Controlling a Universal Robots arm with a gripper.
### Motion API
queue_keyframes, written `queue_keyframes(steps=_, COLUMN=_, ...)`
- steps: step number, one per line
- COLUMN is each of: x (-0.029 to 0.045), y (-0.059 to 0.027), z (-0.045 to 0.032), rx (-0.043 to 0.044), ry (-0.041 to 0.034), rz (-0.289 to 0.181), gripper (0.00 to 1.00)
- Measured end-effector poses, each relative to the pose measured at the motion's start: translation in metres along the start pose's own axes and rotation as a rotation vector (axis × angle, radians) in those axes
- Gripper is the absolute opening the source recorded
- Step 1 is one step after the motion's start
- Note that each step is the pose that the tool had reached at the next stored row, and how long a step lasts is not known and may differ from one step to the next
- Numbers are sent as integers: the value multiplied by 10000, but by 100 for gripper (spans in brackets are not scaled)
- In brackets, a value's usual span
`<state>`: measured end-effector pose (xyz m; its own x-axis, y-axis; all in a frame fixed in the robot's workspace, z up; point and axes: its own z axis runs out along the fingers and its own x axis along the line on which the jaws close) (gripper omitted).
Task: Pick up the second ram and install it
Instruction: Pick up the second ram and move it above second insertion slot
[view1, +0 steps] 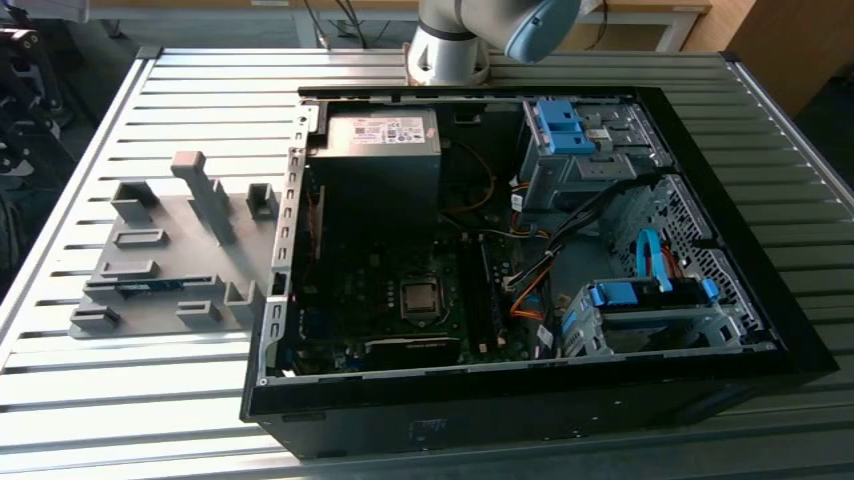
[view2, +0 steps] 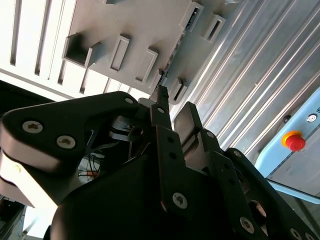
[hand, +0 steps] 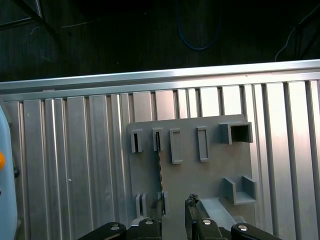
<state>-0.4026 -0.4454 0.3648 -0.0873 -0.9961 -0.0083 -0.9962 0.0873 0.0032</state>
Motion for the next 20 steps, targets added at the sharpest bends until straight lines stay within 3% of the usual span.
queue_keyframes(steps=20, x=1, y=0, z=104, rx=-14, ry=2, rz=0, gripper=33)
